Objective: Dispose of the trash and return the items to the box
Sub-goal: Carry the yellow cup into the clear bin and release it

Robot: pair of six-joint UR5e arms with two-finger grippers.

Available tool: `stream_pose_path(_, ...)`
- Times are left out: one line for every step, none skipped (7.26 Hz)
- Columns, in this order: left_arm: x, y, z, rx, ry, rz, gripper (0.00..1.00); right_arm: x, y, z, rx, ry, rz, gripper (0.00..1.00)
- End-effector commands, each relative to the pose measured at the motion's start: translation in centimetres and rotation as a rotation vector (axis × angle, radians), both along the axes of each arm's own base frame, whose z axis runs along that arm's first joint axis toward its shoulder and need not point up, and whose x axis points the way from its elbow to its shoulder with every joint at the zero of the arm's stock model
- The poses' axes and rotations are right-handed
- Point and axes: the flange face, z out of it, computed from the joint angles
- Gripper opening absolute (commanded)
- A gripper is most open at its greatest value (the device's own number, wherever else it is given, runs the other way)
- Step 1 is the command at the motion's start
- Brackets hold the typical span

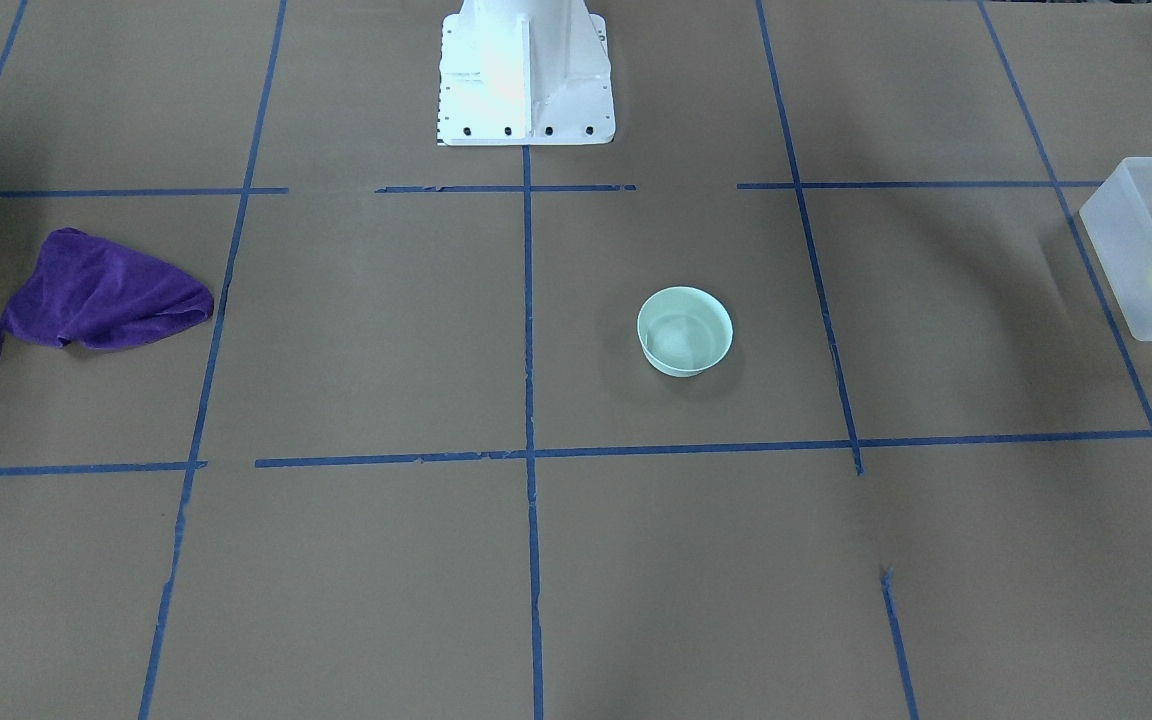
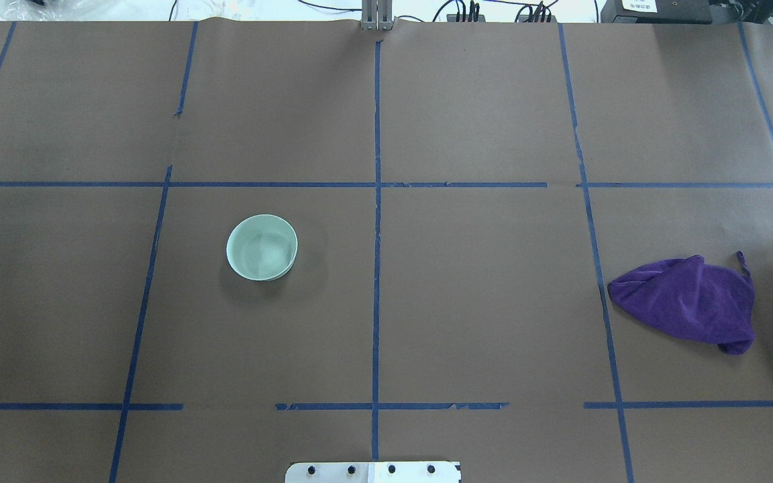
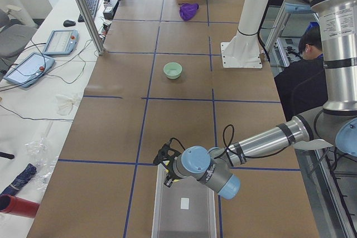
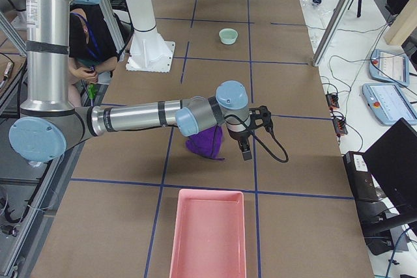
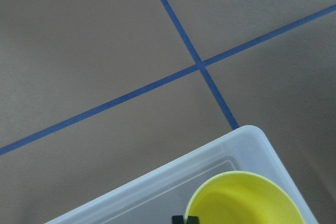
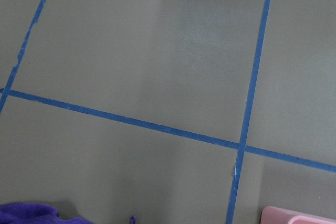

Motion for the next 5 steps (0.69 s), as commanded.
stream_pose_path(0.2, -0.7, -0.9, 0.021, -0.001, 0.002, 1.00, 0.0, 0.0, 0.0, -0.001, 0.000, 0.001, 1.00)
stream_pose_path(0.3, -2.3, -3.5, 0.053, 0.010, -0.011, 1.00, 0.0, -0.1, -0.1, 0.002, 0.000, 0.001, 1.00)
stream_pose_path(0.4, -3.9, -8.1, 0.034, 0.044, -0.056, 1.00, -0.1, -0.2, -0.3, -0.002, -0.003, 0.006, 1.00)
stream_pose_path(0.5, -5.9, -12.9, 0.012, 0.060, -0.084, 1.00, -0.3, -0.3, -0.5, -0.006, -0.009, 0.009, 1.00)
stream_pose_path(0.7, -7.7, -16.0, 0.004, 0.062, -0.084, 1.00, -1.2, -0.4, -1.8, -0.013, -0.023, 0.020, 1.00)
